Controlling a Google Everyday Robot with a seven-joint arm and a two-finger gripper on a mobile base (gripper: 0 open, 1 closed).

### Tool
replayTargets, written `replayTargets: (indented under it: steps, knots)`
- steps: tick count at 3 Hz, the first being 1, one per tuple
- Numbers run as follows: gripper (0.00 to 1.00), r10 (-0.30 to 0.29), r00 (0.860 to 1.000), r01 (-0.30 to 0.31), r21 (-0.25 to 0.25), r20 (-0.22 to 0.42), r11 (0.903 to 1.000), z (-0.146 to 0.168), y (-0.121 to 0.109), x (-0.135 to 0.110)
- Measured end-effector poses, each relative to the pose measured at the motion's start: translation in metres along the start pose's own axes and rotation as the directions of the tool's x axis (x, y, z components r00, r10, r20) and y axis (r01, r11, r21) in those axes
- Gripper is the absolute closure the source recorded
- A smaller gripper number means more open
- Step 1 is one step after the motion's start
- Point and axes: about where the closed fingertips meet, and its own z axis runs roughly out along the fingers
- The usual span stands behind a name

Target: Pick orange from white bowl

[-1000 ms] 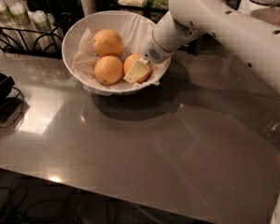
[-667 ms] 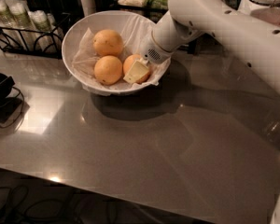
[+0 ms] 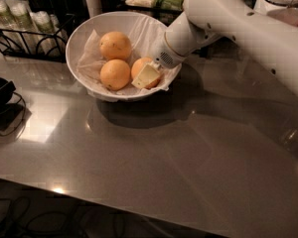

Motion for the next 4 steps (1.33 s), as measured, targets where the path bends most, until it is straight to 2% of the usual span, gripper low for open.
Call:
replayTargets:
  steps: [1, 2, 3, 4]
  knots:
    - [1.0, -0.028, 0.998, 0.026, 0.036, 0.061, 0.999, -0.03, 0.014, -0.012]
    - [1.0, -0.109, 0.985, 0.102, 0.063, 0.135, 0.9928, -0.069, 0.033, -0.044]
    - [1.0, -0.222, 0.954, 0.209, 0.084, 0.2, 0.9742, -0.106, 0.057, -0.083]
    - [1.0, -0.333, 0.906, 0.326, 0.073, 0.262, 0.9426, -0.13, 0.085, -0.118]
